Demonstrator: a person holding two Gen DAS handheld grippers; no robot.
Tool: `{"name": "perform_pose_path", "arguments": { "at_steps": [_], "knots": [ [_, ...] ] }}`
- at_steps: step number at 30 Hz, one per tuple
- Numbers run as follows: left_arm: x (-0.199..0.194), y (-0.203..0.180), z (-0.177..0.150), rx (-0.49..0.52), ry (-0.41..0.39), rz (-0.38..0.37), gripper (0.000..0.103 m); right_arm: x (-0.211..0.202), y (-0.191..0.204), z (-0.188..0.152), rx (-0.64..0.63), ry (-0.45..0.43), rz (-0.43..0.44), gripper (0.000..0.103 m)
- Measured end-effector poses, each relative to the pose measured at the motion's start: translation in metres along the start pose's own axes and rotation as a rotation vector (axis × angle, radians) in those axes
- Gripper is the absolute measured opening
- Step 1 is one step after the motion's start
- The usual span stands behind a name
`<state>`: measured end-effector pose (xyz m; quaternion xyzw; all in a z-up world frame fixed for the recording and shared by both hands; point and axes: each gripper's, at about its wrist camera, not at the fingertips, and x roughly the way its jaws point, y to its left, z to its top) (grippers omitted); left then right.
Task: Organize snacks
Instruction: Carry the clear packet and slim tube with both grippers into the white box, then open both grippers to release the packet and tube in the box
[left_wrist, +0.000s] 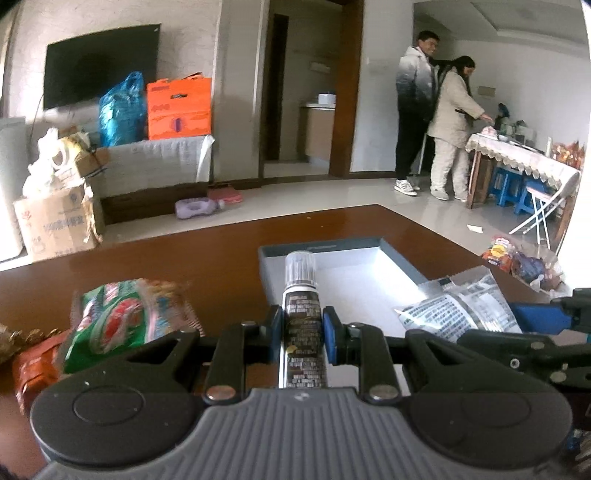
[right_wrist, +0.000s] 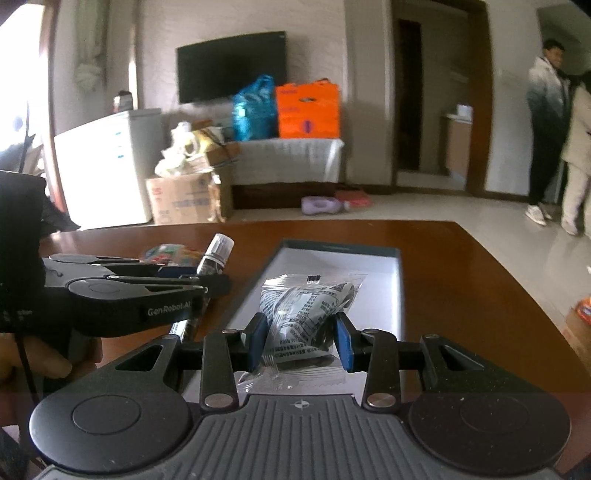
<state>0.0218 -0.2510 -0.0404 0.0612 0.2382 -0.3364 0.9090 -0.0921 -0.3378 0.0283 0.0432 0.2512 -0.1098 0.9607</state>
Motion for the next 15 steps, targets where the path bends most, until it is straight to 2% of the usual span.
{"name": "perform_pose_path", "arguments": {
  "at_steps": [6,15],
  "knots": [
    [0.023,-0.026,0.002,0.005,-0.008,-0.046,0.020,0.011,-0.009,-0.005,0.014,0.031,-0.023,0.040],
    [0.064,-0.051,-0.001,-0.003,0.030,-0.075,0.021,0.035,-0.020,-0.014,0.052,0.098,-0.056,0.039]
  ]
}}
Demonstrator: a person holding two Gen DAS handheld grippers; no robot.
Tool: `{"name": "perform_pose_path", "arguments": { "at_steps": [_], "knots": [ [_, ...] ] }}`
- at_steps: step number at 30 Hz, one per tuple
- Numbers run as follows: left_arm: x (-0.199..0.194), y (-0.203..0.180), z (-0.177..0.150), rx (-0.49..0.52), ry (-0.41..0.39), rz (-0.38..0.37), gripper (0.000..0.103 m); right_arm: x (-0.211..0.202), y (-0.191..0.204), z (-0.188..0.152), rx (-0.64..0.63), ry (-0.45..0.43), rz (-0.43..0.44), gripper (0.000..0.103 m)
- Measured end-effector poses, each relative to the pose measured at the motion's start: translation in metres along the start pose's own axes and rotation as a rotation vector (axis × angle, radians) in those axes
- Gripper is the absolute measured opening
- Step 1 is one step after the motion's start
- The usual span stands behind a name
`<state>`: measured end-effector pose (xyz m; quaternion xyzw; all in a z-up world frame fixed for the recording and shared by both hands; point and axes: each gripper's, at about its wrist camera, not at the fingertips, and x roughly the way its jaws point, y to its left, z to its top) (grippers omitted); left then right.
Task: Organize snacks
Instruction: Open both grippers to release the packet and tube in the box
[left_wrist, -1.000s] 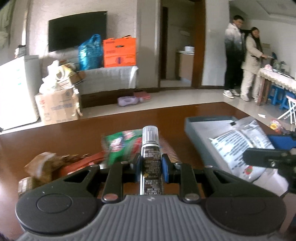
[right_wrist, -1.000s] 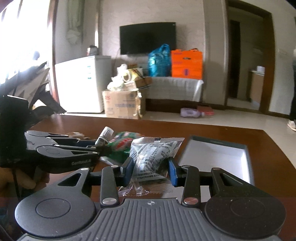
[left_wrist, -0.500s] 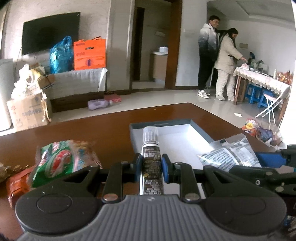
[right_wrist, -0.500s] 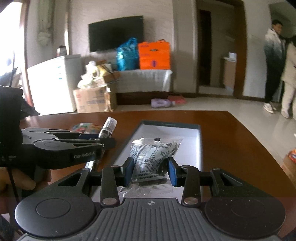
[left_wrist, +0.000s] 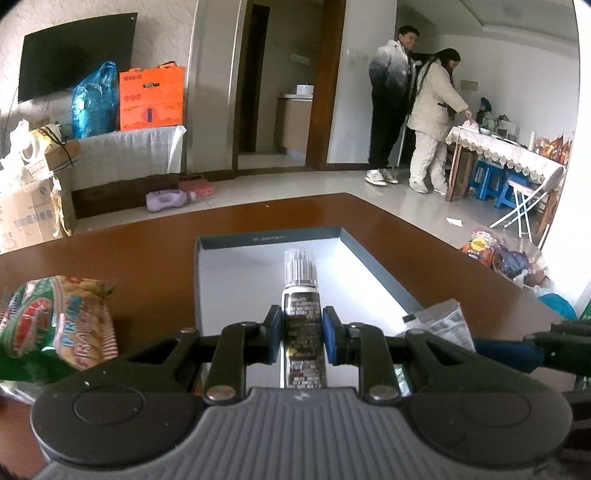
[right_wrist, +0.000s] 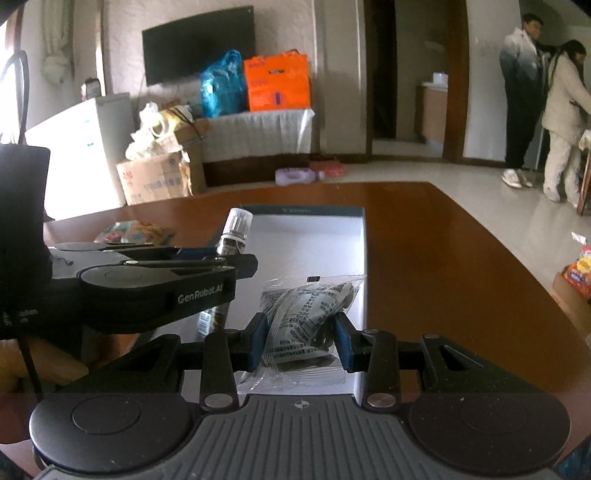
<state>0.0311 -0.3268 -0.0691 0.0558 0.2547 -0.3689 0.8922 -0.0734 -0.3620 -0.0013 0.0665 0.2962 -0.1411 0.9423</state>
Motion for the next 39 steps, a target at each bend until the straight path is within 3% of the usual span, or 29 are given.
{"name": "perform_pose_path", "arguments": {
  "at_steps": [14,18,28,32,37,39],
  "knots": [
    [0.009,0.015,0.000,0.029,0.001,0.034,0.021,0.017,0.005,-0.008,0.021,0.061,0.000,0.043],
    [0.004,0.016,-0.001,0.028,-0.009,0.033,0.021,0.015,0.006,-0.008,0.028,0.056,-0.008,0.068],
    [-0.031,0.032,0.004,-0.011,-0.072,0.034,0.021,-0.016,0.009,-0.005,0.088,-0.028,-0.032,0.101],
    [-0.060,0.045,0.007,-0.023,-0.109,0.041,0.021,-0.041,0.013,-0.004,0.094,-0.073,-0.076,0.103],
    [-0.102,0.070,0.010,-0.029,-0.164,0.067,0.022,-0.070,0.032,-0.022,-0.080,-0.106,-0.141,0.103],
    [-0.120,0.083,0.010,-0.034,-0.184,0.091,0.023,-0.081,0.036,-0.024,-0.090,-0.162,-0.184,0.103]
  ]
}}
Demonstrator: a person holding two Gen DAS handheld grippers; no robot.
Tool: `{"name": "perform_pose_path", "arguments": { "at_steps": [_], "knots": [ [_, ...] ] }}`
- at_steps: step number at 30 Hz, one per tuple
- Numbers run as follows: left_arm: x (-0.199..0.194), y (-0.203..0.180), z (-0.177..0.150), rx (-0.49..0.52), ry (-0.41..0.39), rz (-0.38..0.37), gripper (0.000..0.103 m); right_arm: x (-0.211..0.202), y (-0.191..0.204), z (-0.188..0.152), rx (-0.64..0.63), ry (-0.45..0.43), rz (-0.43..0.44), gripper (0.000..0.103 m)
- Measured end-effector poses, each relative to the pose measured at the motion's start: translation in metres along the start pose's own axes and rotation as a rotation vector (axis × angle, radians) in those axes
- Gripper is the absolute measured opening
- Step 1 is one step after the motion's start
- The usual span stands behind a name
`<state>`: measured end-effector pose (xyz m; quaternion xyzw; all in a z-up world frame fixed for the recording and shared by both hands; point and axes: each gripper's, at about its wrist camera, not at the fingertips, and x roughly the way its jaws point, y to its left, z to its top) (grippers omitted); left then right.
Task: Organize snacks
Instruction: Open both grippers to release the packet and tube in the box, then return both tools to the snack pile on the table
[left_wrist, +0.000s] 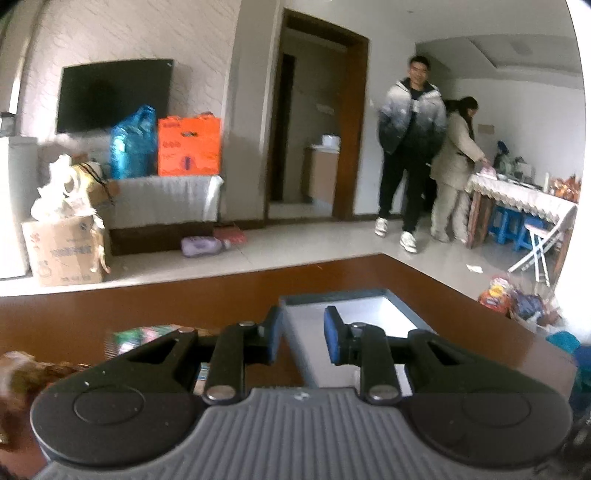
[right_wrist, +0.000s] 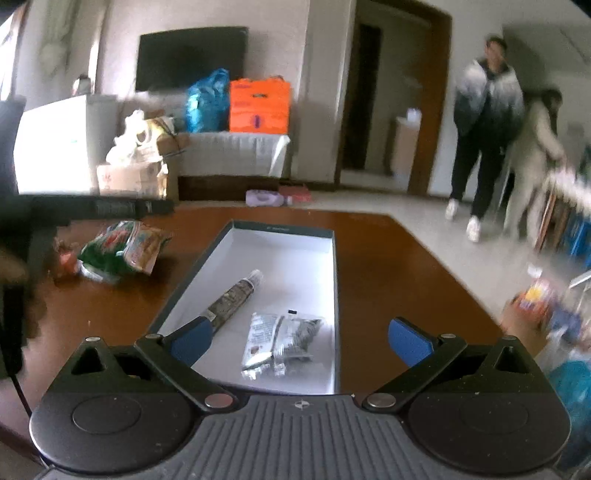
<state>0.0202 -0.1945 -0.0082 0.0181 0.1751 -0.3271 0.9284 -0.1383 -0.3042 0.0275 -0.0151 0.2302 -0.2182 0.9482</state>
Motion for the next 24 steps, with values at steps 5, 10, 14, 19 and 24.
{"name": "perform_pose_path", "arguments": {
  "at_steps": [5,10,14,19,24],
  "knots": [
    [-0.040,0.043,0.005,-0.022,-0.018,0.080,0.023,-0.026,-0.003,0.002,0.030,-0.168,0.002,0.103],
    [-0.078,0.093,0.003,-0.011,-0.031,0.166,0.023,-0.015,-0.008,0.006,0.118,-0.129,0.278,0.103],
    [-0.106,0.142,-0.001,-0.022,-0.033,0.240,0.023,-0.002,0.010,0.014,0.124,-0.090,0.450,0.103],
    [-0.141,0.196,-0.009,-0.059,-0.031,0.344,0.023,-0.013,0.049,0.036,0.144,-0.151,0.517,0.103],
    [-0.177,0.240,-0.021,-0.112,-0.063,0.450,0.023,-0.070,0.106,0.068,0.044,-0.578,0.506,0.103]
  ]
}}
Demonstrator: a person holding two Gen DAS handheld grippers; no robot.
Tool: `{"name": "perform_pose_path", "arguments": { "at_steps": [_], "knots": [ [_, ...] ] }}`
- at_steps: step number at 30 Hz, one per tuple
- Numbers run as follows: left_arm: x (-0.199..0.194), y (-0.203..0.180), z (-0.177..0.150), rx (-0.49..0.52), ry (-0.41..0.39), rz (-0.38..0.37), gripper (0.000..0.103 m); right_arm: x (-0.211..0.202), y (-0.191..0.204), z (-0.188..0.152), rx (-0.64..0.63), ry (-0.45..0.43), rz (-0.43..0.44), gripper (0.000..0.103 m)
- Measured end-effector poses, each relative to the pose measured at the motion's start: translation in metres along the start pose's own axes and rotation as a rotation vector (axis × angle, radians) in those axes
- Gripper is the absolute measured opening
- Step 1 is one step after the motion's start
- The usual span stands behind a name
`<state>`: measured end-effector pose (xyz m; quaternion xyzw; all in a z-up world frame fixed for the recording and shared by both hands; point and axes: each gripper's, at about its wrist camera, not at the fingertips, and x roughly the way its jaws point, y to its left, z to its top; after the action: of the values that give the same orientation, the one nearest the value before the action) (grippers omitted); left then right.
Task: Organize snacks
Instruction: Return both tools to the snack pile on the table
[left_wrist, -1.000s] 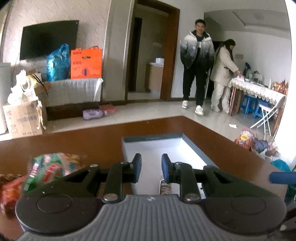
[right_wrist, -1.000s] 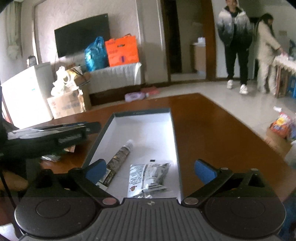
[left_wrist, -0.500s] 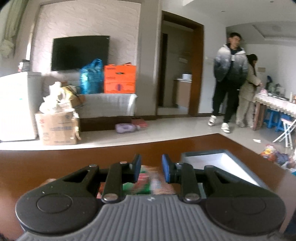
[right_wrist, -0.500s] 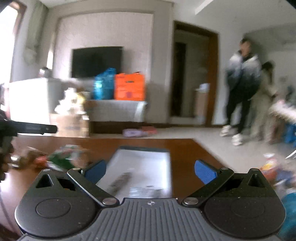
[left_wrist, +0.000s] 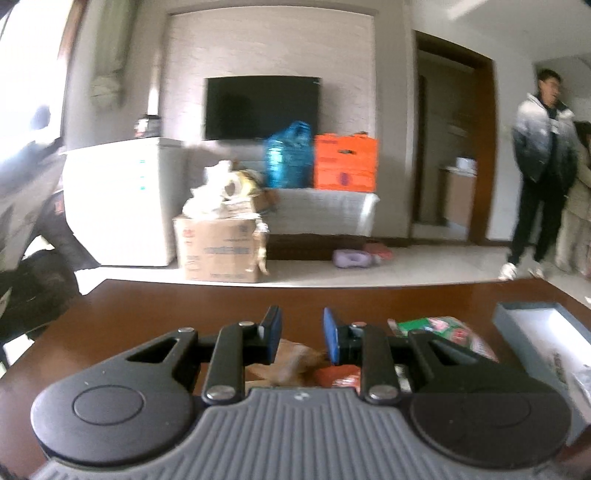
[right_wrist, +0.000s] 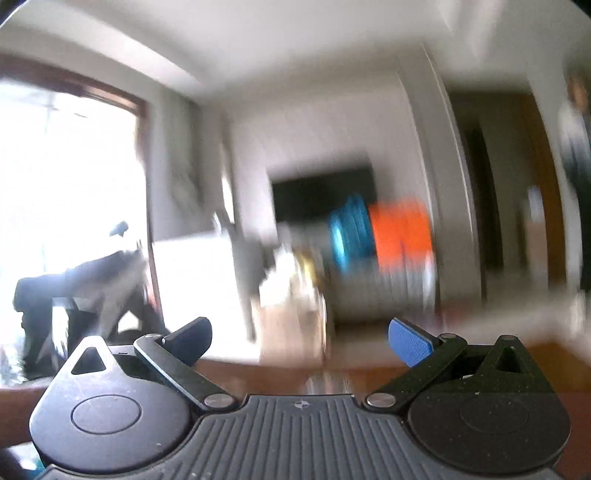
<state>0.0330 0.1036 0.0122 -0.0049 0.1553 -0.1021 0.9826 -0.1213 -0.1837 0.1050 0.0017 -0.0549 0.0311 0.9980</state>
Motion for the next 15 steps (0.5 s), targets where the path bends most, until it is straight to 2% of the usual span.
{"name": "perform_pose_path", "arguments": {
  "at_steps": [1,2,5,7,10,15],
  "knots": [
    [-0.003,0.008,-0.002,-0.013,-0.010,0.016,0.023,0.006,0.014,0.003,-0.038,-0.042,-0.026,0.103],
    [-0.004,0.016,-0.004,-0.024,-0.024,0.035,0.023,0.019,0.025,0.003,-0.068,-0.044,-0.037,0.103],
    [-0.005,0.032,-0.007,-0.035,-0.038,0.103,0.023,0.078,0.047,-0.010,-0.111,0.185,0.042,0.103],
    [-0.003,0.038,-0.009,-0.068,-0.027,0.136,0.023,0.094,0.055,-0.025,-0.098,0.171,0.066,0.103],
    [-0.002,0.048,-0.012,-0.086,-0.030,0.160,0.023,0.110,0.050,-0.043,-0.018,0.175,0.142,0.103],
    [0.008,0.046,-0.019,-0.019,0.019,0.150,0.025,0.142,0.025,-0.086,0.052,0.370,0.145,0.103]
  ]
}}
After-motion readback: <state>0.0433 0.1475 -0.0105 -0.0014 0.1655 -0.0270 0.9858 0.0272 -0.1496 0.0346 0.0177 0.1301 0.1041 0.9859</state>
